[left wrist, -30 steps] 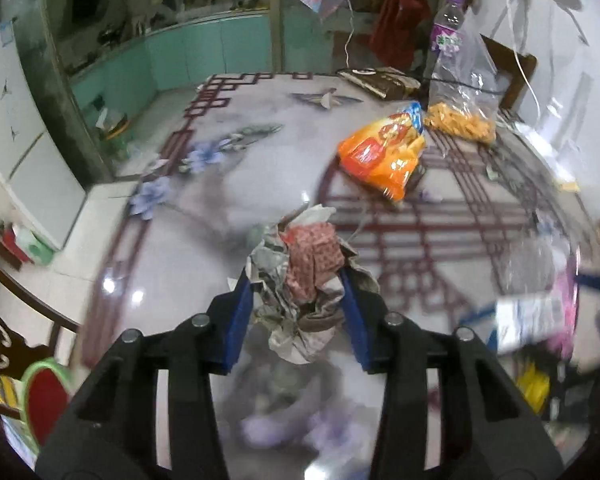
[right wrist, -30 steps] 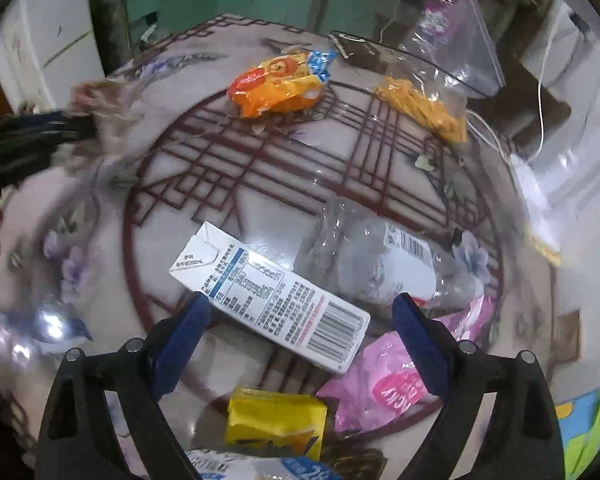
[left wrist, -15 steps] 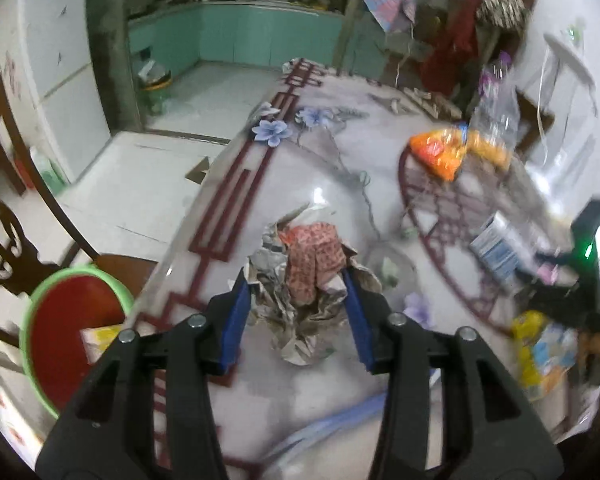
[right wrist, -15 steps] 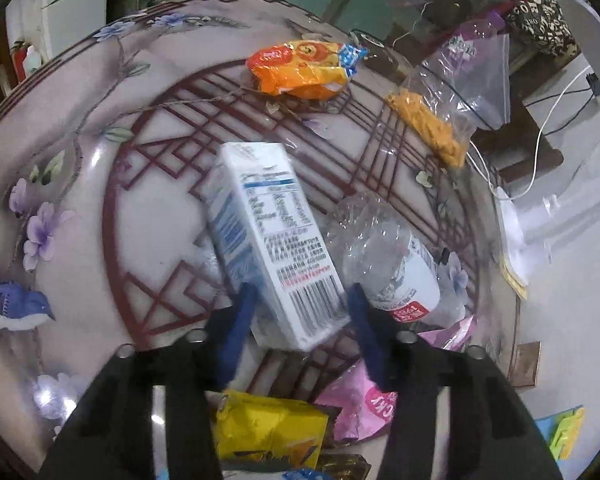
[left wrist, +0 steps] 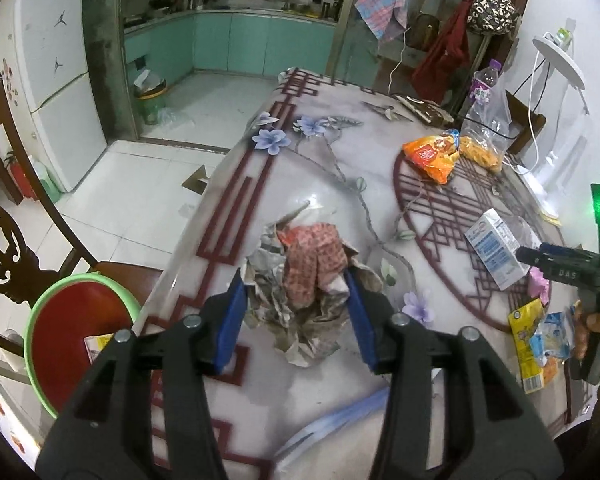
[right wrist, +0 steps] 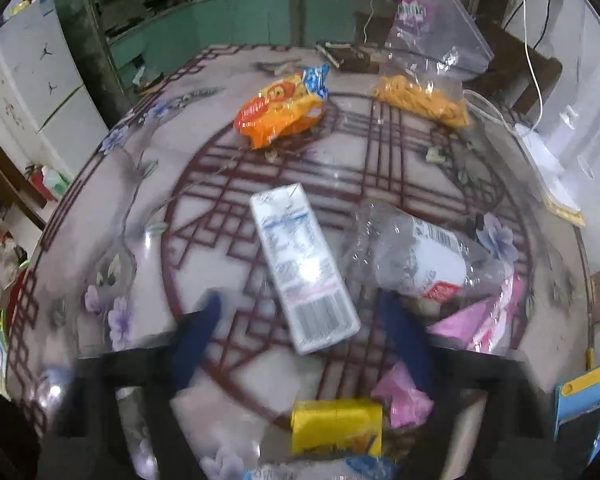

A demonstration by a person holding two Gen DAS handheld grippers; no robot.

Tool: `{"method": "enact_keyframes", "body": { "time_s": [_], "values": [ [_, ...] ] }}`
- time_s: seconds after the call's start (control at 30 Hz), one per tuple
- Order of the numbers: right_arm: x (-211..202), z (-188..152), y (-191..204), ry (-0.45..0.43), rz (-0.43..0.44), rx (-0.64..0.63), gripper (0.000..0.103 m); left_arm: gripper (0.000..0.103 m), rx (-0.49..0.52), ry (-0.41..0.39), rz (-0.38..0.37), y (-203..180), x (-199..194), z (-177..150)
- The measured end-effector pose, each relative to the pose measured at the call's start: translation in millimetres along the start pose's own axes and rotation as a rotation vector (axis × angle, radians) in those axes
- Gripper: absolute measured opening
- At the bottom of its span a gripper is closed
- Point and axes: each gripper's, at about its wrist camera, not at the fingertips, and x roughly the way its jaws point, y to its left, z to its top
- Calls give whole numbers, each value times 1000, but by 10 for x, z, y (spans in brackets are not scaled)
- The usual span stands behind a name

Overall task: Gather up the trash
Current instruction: 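Grasp the white milk carton with the right gripper, then carry the foil paper and milk carton over the red bucket and open both grippers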

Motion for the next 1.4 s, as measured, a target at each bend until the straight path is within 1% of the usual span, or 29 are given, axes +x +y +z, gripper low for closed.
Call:
{"method": "enact_keyframes", "body": {
  "time_s": [0.03, 0.1, 0.2, 0.27, 0.3, 0.33, 0.4, 0.53, 0.57, 0.63, 0.77, 0.83, 0.93, 1.0, 1.07, 1.1, 1.17, 1.33, 1.4],
  "values": [
    [53, 40, 32, 1, -14, -21, 81, 46, 2, 0, 2, 5, 0, -4],
    [184, 79, 54, 18, -10, -34, 82, 46, 3, 0, 6, 21, 2, -10],
    [427, 42, 101, 90, -2, -41, 81, 46, 5, 6, 18, 39, 23, -7],
    [548, 6, 184, 126, -19, -78, 65, 46, 4, 3, 20, 54, 18, -6],
    [556, -5, 214, 129, -25, -90, 40, 46, 5, -3, 24, 54, 11, -3],
    [543, -6, 224, 132, -25, -88, 37, 46, 9, -11, 34, 50, 0, -1],
    [470, 8, 222, 108, -5, -63, 37, 46, 20, -32, 58, 54, -27, 9],
    [172, 54, 215, 27, 42, 3, 37, 46, 33, -59, 92, 81, -73, 21],
    [111, 64, 220, 15, 61, 20, 37, 46, 32, -63, 94, 93, -82, 22],
    [-52, 58, 226, -11, 134, 69, 37, 46, 26, -74, 98, 131, -111, 32],
    [-277, 58, 295, -45, 245, 127, 37, 46, 17, -90, 98, 200, -163, 48],
    [-380, 53, 346, -72, 281, 151, 37, 46, 16, -98, 99, 232, -194, 49],
    [-457, 17, 455, -95, 306, 171, 37, 46, 19, -109, 112, 292, -239, 43],
    [-500, -34, 534, -104, 314, 173, 37, 46, 9, -113, 114, 357, -270, 35],
    [-539, -98, 651, -124, 286, 169, 37, 46, -3, -116, 117, 436, -307, 21],
    [-551, -130, 730, -138, 259, 155, 37, 46, -8, -118, 121, 477, -325, 14],
    [-562, -183, 877, -154, 236, 123, 37, 46, -17, -120, 129, 555, -357, 1],
    [-545, -334, 1216, -162, 247, 57, 37, 46, -49, -127, 155, 806, -457, -45],
    [-543, -406, 1381, -171, 225, 14, 37, 46, -63, -129, 176, 940, -491, -70]
  ]
}}
